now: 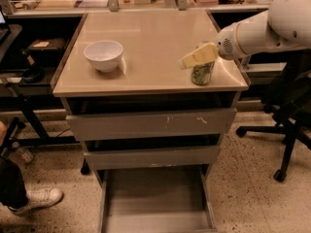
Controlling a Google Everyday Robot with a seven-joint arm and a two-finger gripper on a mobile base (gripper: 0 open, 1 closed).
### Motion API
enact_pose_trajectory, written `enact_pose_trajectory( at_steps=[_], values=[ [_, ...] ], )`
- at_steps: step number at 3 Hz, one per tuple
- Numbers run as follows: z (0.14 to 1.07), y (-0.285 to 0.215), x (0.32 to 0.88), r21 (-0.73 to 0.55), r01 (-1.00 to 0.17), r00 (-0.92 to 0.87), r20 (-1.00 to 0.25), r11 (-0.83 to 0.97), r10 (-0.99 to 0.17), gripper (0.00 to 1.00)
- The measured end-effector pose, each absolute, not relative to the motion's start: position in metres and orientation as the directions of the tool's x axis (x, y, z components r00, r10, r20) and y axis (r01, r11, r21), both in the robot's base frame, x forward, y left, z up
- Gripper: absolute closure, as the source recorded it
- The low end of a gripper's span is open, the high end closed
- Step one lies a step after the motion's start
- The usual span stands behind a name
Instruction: Place green can into bottom drawer
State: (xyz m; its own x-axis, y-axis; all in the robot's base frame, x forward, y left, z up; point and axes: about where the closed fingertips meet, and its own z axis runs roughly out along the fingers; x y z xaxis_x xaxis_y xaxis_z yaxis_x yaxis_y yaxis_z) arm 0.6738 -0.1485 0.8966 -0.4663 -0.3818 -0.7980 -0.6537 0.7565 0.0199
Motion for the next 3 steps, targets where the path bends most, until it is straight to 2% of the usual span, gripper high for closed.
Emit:
enact_pose_trajectory(
  at_steps=[1, 3],
  values=[
    [0.8967, -0.1477, 0.6737, 0.02, -0.655, -0.466, -0.798, 0.755, -0.383, 0.18],
    [0.8967, -0.1477, 0.6737, 0.02, -0.655, -0.466, -0.798, 0.755, -0.383, 0.64]
  ],
)
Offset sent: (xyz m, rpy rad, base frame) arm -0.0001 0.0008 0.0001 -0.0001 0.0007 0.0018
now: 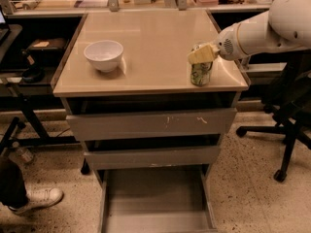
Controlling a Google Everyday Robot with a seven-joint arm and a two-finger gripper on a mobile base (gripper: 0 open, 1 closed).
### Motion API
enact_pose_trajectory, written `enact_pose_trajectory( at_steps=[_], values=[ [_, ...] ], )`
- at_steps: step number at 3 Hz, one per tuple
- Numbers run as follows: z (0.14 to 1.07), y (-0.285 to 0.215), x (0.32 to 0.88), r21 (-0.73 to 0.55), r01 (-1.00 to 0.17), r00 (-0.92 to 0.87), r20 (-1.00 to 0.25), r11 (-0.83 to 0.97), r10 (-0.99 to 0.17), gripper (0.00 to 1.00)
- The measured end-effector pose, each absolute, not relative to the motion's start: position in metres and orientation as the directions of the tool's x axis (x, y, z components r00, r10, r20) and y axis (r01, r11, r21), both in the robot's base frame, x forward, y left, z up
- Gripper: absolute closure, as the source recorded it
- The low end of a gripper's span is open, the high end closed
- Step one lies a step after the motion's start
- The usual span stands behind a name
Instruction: Place green can into bottom drawer
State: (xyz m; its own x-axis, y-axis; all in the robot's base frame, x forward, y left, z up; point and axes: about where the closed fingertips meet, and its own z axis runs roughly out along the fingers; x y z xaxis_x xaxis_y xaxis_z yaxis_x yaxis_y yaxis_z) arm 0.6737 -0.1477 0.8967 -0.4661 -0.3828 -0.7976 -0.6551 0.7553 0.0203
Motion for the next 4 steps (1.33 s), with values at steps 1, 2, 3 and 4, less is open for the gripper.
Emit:
enact_pose_trajectory(
  at_steps=[1, 2, 3, 4],
  values=[
    [0.897, -0.148, 0.674, 0.02, -0.655, -0.466, -0.798, 0.755, -0.383, 0.88],
    [0.9, -0.147, 0.67, 0.014, -0.663, -0.46, -0.796, 0.749, -0.393, 1.0],
    [0.901, -0.158, 0.639, 0.006, -0.659, -0.479, -0.774, 0.752, -0.413, 1.0],
    [0.896, -0.173, 0.6, 0.014, -0.646, -0.515, -0.746, 0.763, -0.422, 1.0]
  ],
)
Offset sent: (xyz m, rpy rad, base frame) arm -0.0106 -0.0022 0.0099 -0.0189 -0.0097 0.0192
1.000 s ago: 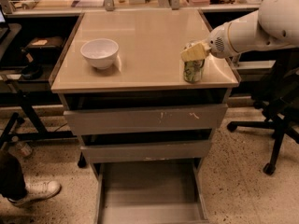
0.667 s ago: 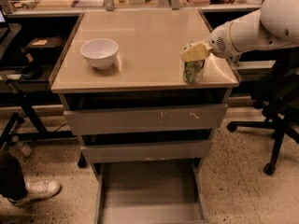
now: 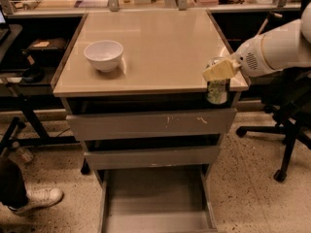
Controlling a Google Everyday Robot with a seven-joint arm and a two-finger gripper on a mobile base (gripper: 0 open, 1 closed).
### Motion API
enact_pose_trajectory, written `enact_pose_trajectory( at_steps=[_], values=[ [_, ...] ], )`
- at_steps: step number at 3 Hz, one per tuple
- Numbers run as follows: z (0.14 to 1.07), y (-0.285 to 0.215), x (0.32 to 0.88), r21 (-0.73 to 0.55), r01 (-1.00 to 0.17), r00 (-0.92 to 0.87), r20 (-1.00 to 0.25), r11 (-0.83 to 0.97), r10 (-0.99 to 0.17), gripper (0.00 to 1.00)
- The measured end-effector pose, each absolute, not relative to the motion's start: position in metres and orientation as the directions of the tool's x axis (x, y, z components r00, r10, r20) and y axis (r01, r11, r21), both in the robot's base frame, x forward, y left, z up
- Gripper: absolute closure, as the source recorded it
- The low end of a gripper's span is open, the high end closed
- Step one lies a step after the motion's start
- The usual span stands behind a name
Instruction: Place green can into bottom drawer
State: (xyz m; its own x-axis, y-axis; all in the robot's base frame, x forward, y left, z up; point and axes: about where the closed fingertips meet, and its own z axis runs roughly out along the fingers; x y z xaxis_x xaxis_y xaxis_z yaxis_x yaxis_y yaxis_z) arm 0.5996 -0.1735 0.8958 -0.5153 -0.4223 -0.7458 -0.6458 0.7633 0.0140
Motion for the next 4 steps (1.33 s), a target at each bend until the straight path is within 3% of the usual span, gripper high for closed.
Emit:
enact_pose_trajectory(
  at_steps=[2, 4],
  values=[
    [0.859, -0.204, 0.527, 0.089, -0.61, -0.634, -0.651, 0.788, -0.417, 1.0],
    [0.83, -0.205, 0.51, 0.146, -0.576, -0.693, -0.609, 0.804, -0.386, 1.0]
  ],
)
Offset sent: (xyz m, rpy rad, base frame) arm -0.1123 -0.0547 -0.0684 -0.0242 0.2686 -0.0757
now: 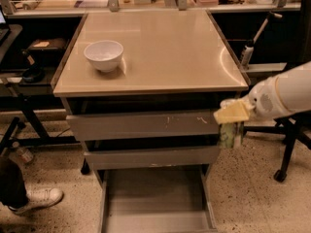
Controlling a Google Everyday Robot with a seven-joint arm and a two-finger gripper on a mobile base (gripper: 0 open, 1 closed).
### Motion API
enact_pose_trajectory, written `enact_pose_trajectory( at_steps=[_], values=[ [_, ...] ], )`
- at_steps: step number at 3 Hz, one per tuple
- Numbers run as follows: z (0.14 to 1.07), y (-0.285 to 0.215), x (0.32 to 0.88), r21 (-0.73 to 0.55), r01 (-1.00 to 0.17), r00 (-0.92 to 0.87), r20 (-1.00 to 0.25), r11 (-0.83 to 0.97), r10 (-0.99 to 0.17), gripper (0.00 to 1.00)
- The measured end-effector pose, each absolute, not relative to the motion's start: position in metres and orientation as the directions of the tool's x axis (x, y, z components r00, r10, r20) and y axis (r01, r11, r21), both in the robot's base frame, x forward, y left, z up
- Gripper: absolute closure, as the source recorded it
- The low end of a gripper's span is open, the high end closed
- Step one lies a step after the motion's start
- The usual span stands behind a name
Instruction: Place green can into bottom drawer
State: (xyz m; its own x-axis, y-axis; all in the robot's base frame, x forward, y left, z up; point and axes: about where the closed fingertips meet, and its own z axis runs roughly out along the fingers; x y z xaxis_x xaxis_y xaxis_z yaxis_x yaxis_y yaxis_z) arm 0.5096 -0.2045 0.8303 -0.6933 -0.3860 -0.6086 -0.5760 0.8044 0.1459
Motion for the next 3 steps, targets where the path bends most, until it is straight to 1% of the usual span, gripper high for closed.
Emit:
enact_pose_trajectory(
  at_steps=[1, 2, 3],
  values=[
    [0.76, -0.207, 0.475, 0.254, -0.497, -0.802, -0.5, 0.829, -0.328, 1.0],
    [0.694, -0.207, 0.437, 0.352, -0.421, -0.887, -0.355, 0.836, -0.297, 1.0],
    [0.694, -0.207, 0.437, 0.352, -0.421, -0.887, -0.355, 0.836, -0.297, 1.0]
  ],
)
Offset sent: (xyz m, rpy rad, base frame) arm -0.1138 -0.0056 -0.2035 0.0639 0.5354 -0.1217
